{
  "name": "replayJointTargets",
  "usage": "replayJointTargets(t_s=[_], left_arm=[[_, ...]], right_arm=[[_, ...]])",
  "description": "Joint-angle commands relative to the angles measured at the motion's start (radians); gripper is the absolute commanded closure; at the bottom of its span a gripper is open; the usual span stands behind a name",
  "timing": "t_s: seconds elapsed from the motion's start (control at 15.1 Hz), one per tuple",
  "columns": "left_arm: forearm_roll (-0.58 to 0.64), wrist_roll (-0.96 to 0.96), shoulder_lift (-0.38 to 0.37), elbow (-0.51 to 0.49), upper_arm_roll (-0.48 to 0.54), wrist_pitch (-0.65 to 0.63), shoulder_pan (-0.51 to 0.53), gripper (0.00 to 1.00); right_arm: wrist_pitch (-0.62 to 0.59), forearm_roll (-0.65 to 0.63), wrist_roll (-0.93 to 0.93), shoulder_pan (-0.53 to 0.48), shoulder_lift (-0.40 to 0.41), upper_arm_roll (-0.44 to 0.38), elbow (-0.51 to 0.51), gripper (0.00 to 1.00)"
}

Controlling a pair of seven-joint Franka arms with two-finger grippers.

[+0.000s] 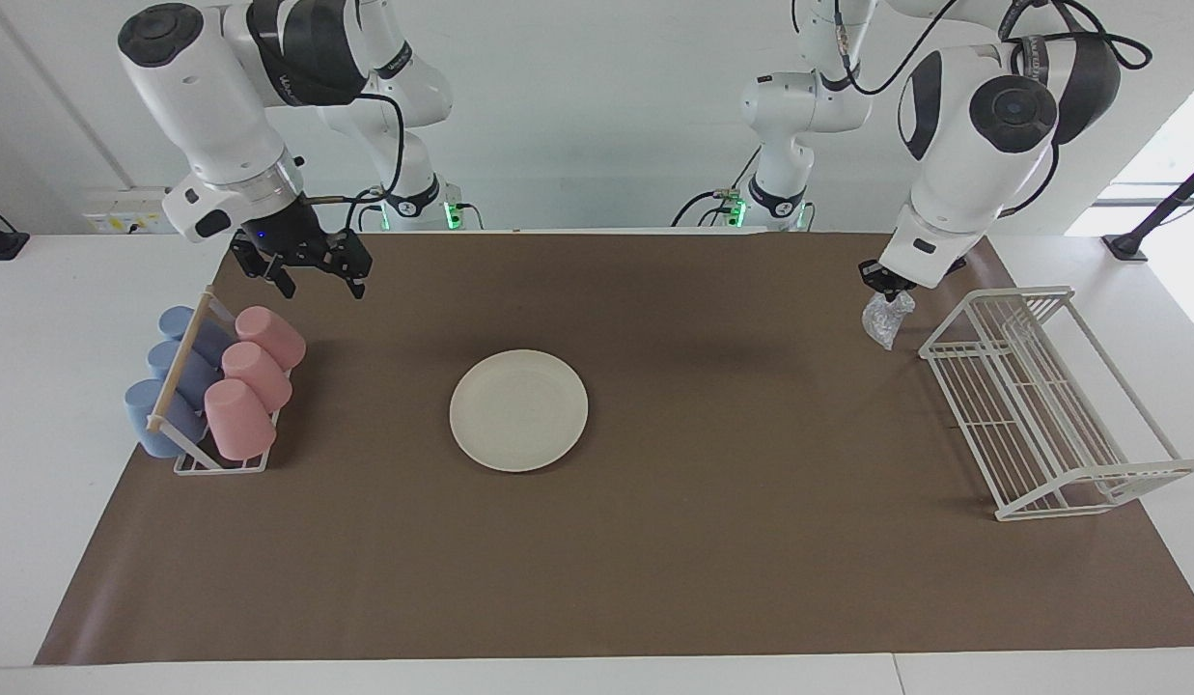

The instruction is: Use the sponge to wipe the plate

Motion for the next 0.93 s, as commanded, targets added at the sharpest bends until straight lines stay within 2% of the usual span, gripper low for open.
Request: replayJointTargets(t_s=[0.0, 0.26, 0.4, 0.53, 0.66, 0.86], left_arm=[[0.194, -0.017, 0.042, 0.046, 0.005, -0.034, -0.033, 1.00], [0.498, -0.019, 0.088, 0.041, 0.005, 0.018, -0.042, 1.00], [0.642, -0.024, 0.117, 0.023, 0.005, 0.052, -0.036, 1.00], [0.668, -0.030, 0.119, -0.011, 0.013, 0.101, -0.021, 1.00], [0.791, -0.141, 0.127, -0.095, 0.013, 0.144, -0.018, 1.00], [0.893, -0.328, 0.215, -0.132, 0.016, 0.149, -0.016, 1.00]], right_arm=[[-0.028, -0.065, -0.121, -0.045, 0.076, 0.032, 0.126, 0.00], [-0.062, -0.055, -0.080, -0.063, 0.071, 0.031, 0.109, 0.00], [-0.095, -0.010, -0.067, -0.087, 0.080, 0.022, 0.126, 0.00], [-0.122, -0.018, -0.057, -0.104, 0.078, 0.017, 0.172, 0.00], [-0.165, -0.022, -0.072, -0.101, 0.071, 0.016, 0.186, 0.00], [-0.159, -0.021, -0.104, -0.101, 0.051, 0.017, 0.177, 0.00]])
